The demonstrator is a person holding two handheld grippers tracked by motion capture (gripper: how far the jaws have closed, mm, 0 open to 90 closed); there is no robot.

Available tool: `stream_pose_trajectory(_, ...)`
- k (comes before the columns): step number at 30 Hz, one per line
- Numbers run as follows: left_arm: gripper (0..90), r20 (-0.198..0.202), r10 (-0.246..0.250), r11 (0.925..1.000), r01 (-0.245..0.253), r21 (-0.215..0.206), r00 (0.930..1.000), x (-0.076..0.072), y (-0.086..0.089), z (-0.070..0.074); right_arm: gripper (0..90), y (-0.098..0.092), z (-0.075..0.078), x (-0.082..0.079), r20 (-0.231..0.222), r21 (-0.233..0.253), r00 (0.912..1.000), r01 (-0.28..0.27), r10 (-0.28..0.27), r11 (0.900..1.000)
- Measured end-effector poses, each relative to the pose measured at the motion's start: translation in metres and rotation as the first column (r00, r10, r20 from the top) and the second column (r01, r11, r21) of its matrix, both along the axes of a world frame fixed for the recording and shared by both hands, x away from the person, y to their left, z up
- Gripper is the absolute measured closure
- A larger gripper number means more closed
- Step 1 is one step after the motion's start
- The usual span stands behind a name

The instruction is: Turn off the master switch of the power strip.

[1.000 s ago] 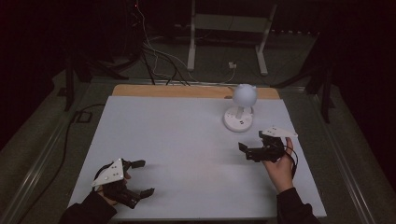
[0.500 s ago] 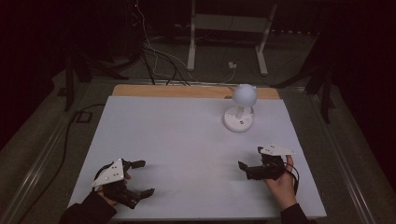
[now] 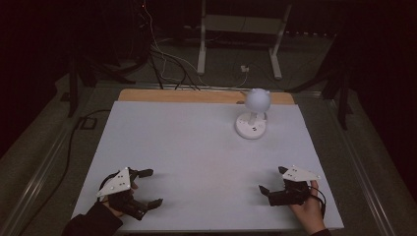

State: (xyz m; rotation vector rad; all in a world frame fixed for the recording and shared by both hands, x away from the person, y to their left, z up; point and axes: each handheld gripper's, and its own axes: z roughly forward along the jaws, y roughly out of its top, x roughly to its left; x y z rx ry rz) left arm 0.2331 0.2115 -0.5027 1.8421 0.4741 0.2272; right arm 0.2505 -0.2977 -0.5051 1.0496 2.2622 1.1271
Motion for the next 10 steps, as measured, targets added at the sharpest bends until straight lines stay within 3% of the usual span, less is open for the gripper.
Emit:
stream_pose_trajectory(3, 0.3, 0.002, -0.002, 1.0, 0.002, 0.001, 1.0, -0.0002, -0.0004, 0.0001, 0.0, -0.0037, -0.0028, -0.0001, -0.035, -0.019, 0.9991, 0.025, -0.025, 1.0)
stream_pose_trajectory(10, 0.3, -0.001, 0.0, 1.0, 0.0, -0.003, 1.0, 0.0003, 0.0001, 0.0001, 0.0, -0.0023, -0.0064, 0.0028, -0.036, -0.041, 0.9989, 0.028, -0.029, 0.999)
